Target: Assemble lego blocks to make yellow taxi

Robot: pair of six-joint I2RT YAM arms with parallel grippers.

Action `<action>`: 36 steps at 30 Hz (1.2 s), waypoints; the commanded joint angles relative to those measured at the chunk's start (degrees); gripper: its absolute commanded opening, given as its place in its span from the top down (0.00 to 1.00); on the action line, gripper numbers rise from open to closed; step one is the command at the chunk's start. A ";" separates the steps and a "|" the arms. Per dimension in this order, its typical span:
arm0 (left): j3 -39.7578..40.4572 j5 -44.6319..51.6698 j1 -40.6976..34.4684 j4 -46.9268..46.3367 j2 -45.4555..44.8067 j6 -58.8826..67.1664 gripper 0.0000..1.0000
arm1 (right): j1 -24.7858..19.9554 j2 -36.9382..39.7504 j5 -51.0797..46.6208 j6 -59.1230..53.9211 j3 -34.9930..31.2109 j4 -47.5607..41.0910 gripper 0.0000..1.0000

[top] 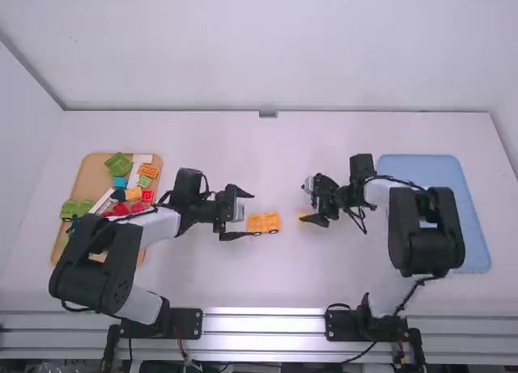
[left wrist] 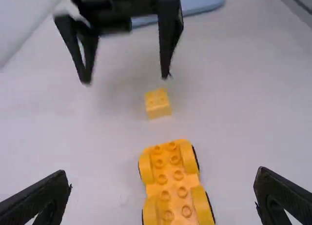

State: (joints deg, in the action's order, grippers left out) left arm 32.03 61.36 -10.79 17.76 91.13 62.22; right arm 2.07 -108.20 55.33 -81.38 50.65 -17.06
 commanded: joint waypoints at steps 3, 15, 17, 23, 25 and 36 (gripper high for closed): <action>-1.64 6.80 -0.48 8.09 2.23 -8.90 0.01 | -1.88 -6.38 6.75 -11.54 4.11 -8.37 0.01; -0.22 6.75 -0.48 9.94 3.72 -9.92 0.01 | -4.00 -15.96 6.51 -22.53 7.78 -13.35 0.09; -0.09 6.71 -0.48 9.73 3.72 -9.92 0.01 | -4.07 -16.00 5.88 -22.58 7.76 -13.66 0.19; -0.13 6.58 -0.46 9.68 3.72 -9.92 0.01 | -4.09 -16.00 4.15 -22.56 7.78 -13.64 0.41; -0.15 6.58 -0.48 9.79 3.72 -9.90 0.01 | -4.17 -16.00 4.11 -21.94 7.76 -13.62 0.41; -0.17 6.60 -0.46 9.51 3.72 -9.92 0.01 | -3.69 -16.00 0.31 -21.51 7.82 -13.64 0.62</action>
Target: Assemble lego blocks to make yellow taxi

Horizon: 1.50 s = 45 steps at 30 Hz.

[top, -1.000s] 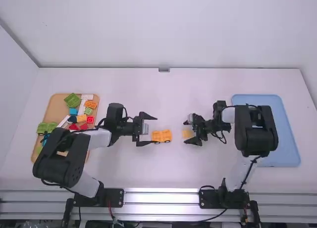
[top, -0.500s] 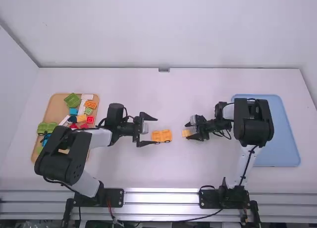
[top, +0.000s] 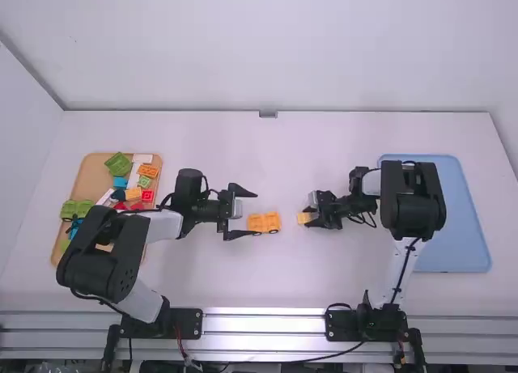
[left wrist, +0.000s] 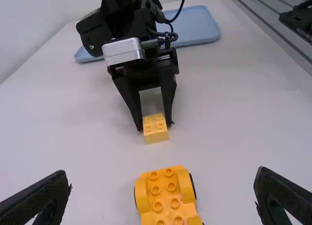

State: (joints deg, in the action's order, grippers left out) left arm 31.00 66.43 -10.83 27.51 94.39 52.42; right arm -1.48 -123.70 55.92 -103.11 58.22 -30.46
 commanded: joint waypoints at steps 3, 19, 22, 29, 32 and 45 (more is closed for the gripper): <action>0.85 1.49 -0.44 -1.25 0.46 -0.07 0.01 | 0.42 -0.24 0.52 -0.07 0.26 -1.07 0.67; 2.27 1.46 -1.22 3.58 13.92 2.78 0.01 | 0.70 10.62 4.07 -4.72 0.26 -9.29 0.75; 2.25 -1.73 -2.58 5.75 16.09 3.15 0.01 | 2.25 11.76 3.61 -4.96 0.26 -9.22 0.76; 2.23 -11.26 -4.94 5.55 16.46 -0.57 0.01 | 5.90 12.39 2.75 -5.11 0.26 -8.00 0.78; 2.25 -11.65 -4.92 6.08 17.16 -1.40 0.01 | 7.37 12.39 2.82 -5.14 0.26 -7.23 0.78; 5.95 -7.37 -4.90 10.73 25.51 -5.07 0.15 | 8.90 12.39 3.72 -4.70 0.35 -5.81 0.78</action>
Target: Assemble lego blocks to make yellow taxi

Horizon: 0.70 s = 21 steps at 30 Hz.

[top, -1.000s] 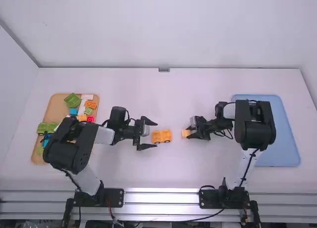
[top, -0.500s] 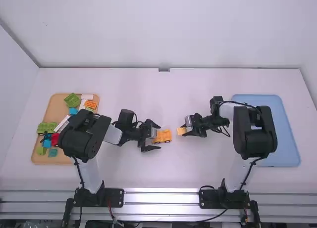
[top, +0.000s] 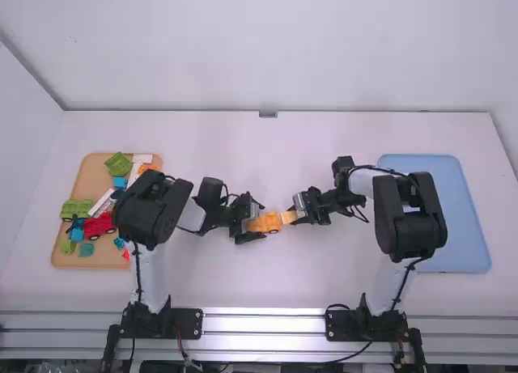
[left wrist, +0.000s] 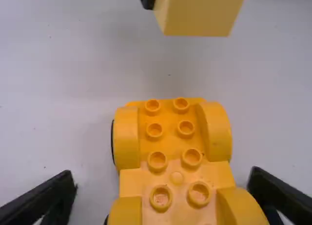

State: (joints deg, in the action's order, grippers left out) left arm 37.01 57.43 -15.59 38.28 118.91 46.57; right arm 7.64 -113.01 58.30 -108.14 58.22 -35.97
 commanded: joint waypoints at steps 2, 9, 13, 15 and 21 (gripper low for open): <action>-0.24 1.66 -0.13 0.07 0.98 1.90 0.34 | 0.00 1.70 2.38 0.33 0.35 -0.31 0.78; 0.31 1.66 -0.15 2.78 1.01 1.88 0.71 | 1.88 1.70 1.55 8.09 0.31 2.91 0.78; 3.28 1.46 -0.15 -0.76 1.01 1.95 0.73 | 3.02 1.70 -0.39 17.59 0.26 8.70 0.78; 5.05 1.64 -0.17 -4.20 1.01 2.64 0.73 | 3.67 1.70 -1.42 20.39 0.26 10.40 0.79; 8.81 1.66 -0.20 -14.56 1.01 7.17 0.72 | 6.58 1.70 -5.38 22.38 0.26 11.61 0.83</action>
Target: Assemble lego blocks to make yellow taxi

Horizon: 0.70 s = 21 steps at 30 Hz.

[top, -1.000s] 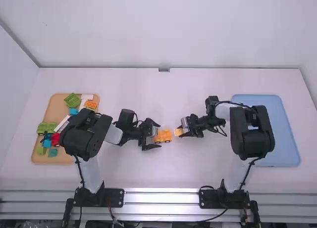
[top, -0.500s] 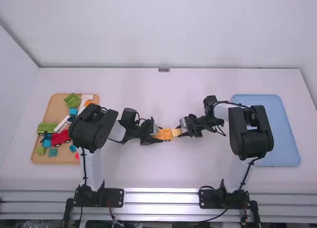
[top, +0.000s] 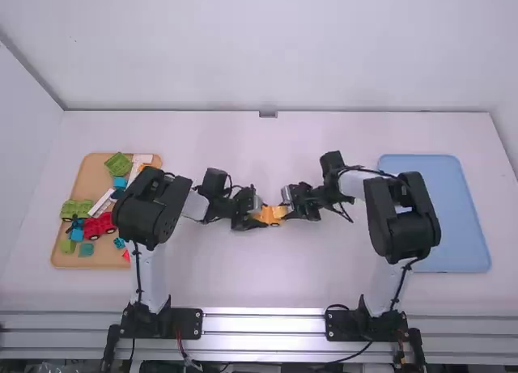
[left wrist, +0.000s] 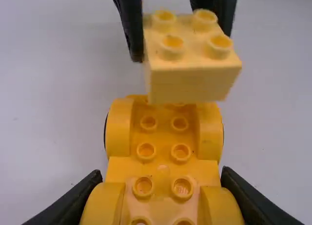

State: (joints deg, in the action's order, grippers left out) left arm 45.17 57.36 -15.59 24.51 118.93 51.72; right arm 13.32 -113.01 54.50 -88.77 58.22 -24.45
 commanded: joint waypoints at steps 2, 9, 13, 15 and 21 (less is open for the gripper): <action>0.39 1.68 -0.20 -0.61 0.98 1.75 0.72 | 1.49 1.70 -2.60 5.55 0.26 1.33 0.83; -1.97 1.53 -0.22 3.34 0.98 1.68 0.70 | 3.28 1.70 -5.77 11.65 0.26 4.28 0.83; -3.06 1.51 -0.20 4.94 0.98 1.68 0.71 | 3.52 1.70 -7.34 14.21 0.26 5.27 0.84; -3.08 1.51 -0.22 4.81 0.98 1.66 0.71 | 3.50 1.70 -7.45 15.89 0.26 6.14 0.84; -2.78 1.49 -0.15 4.85 0.98 1.05 0.70 | 3.93 1.70 -8.04 16.55 0.26 6.21 0.83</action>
State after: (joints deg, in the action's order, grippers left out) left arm 42.48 56.99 -15.57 29.28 118.93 52.47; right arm 16.88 -113.01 47.62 -73.47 58.22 -17.89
